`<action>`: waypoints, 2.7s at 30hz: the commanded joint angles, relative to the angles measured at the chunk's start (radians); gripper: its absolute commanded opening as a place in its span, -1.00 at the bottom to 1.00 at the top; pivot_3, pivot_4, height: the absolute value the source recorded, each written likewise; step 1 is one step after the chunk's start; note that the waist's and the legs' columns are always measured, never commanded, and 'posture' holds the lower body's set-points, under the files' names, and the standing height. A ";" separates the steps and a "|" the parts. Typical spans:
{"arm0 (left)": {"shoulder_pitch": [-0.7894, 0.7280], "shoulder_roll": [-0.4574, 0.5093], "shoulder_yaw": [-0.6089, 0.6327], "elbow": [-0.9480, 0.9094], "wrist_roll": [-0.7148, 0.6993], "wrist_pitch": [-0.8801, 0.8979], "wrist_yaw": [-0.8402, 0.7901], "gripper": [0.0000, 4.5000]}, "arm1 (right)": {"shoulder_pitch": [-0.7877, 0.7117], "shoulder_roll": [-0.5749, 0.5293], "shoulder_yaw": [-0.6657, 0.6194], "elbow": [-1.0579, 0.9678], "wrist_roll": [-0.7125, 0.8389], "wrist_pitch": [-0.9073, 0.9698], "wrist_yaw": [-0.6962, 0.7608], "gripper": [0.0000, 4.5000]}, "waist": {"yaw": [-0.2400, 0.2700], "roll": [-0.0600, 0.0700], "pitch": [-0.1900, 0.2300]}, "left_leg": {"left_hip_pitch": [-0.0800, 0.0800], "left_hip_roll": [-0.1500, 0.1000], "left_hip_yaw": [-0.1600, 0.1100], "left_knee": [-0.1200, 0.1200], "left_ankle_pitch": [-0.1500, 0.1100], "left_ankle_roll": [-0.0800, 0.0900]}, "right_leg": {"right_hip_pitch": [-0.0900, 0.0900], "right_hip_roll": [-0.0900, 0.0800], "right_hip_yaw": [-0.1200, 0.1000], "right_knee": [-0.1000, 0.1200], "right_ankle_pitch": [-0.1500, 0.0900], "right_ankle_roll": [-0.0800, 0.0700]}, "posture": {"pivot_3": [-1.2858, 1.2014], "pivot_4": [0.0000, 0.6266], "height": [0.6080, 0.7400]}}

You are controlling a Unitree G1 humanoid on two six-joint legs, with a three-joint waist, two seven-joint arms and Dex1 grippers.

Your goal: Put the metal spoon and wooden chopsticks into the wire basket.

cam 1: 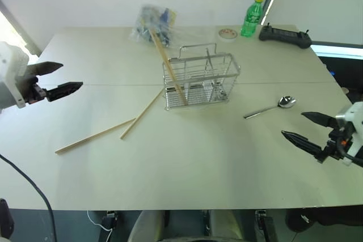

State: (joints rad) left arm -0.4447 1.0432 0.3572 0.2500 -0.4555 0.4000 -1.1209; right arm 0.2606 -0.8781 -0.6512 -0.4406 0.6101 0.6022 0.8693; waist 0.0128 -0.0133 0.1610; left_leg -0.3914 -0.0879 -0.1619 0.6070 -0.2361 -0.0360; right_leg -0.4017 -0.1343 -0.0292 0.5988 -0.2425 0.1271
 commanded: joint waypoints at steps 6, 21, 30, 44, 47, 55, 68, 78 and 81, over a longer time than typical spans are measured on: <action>-0.050 0.004 -0.030 0.021 0.010 -0.026 -0.024 0.98 | -0.016 -0.004 -0.044 -0.023 0.015 -0.009 -0.011 1.00 | 0.000 0.000 0.000 | 0.000 0.000 0.000 0.002 0.000 0.000 | 0.001 0.000 0.000 0.000 0.000 0.000 | 0.03 -0.52 0.60; -0.066 0.027 -0.042 0.020 0.014 0.042 -0.011 0.98 | -0.073 -0.017 -0.007 0.031 -0.021 -0.036 0.002 1.00 | 0.000 0.000 0.000 | 0.001 0.000 0.000 0.004 0.000 0.000 | 0.002 0.000 0.000 0.001 0.001 0.001 | 0.03 -0.52 0.60; -0.037 -0.008 -0.054 -0.191 -0.057 0.136 -0.016 0.98 | -0.153 -0.068 0.034 0.115 -0.061 -0.069 0.038 1.00 | -0.001 0.000 0.000 | 0.001 0.000 0.000 0.005 0.000 0.000 | 0.003 0.000 0.000 0.002 0.001 0.001 | 0.03 -0.52 0.60; -0.126 -0.089 -0.305 -0.622 -0.307 0.377 -0.132 0.98 | -0.747 -0.249 0.553 0.715 -0.382 -0.482 0.408 1.00 | -0.026 0.005 0.003 | 0.003 0.000 0.004 0.007 0.000 0.000 | 0.007 0.000 0.001 0.001 0.001 0.000 | 0.03 -0.52 0.60; -0.160 -0.155 -0.353 -0.620 -0.291 0.372 -0.100 0.98 | -0.906 -0.217 0.668 0.890 -0.476 -0.600 0.476 1.00 | -0.029 0.004 0.004 | 0.006 0.000 0.004 0.007 0.000 0.000 | 0.008 0.001 0.001 0.001 0.001 0.001 | 0.03 -0.52 0.60; -0.181 -0.237 -0.357 -0.633 -0.297 0.381 -0.027 0.98 | -1.175 -0.114 0.858 1.289 -0.693 -0.902 0.552 1.00 | -0.032 0.004 0.004 | 0.004 -0.002 0.004 0.005 0.003 -0.005 | 0.006 0.001 0.002 0.001 0.004 0.002 | 0.03 -0.52 0.60; -0.145 -0.220 -0.317 -0.715 -0.354 0.423 0.043 0.98 | -1.420 0.013 0.970 1.657 -0.909 -0.976 0.457 1.00 | -0.032 0.004 0.004 | 0.005 -0.002 0.003 0.006 0.003 -0.005 | 0.006 0.002 0.004 0.004 0.004 0.002 | 0.03 -0.52 0.60; -0.132 -0.201 -0.299 -0.742 -0.387 0.441 0.073 0.98 | -1.437 0.051 1.025 1.738 -1.045 -0.954 0.262 1.00 | -0.033 0.004 0.004 | 0.009 -0.003 0.005 0.006 0.003 -0.005 | 0.005 0.002 0.008 0.012 0.003 0.002 | 0.03 -0.52 0.60; -0.129 -0.196 -0.297 -0.740 -0.386 0.438 0.071 0.98 | -1.433 0.065 1.013 1.744 -1.043 -0.946 0.245 1.00 | -0.034 0.003 0.004 | 0.013 -0.003 0.008 0.005 0.003 -0.005 | 0.005 0.003 0.011 0.014 0.003 0.002 | 0.03 -0.52 0.60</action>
State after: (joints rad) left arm -0.5634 0.8277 0.0220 -0.4592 -0.8205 0.8446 -1.0477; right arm -1.1442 -0.8128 0.3772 1.3030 -0.4316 -0.3475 1.1330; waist -0.0209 -0.0099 0.1652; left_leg -0.3775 -0.0906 -0.1529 0.6119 -0.2327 -0.0414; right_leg -0.3957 -0.1314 -0.0165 0.6129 -0.2393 0.1287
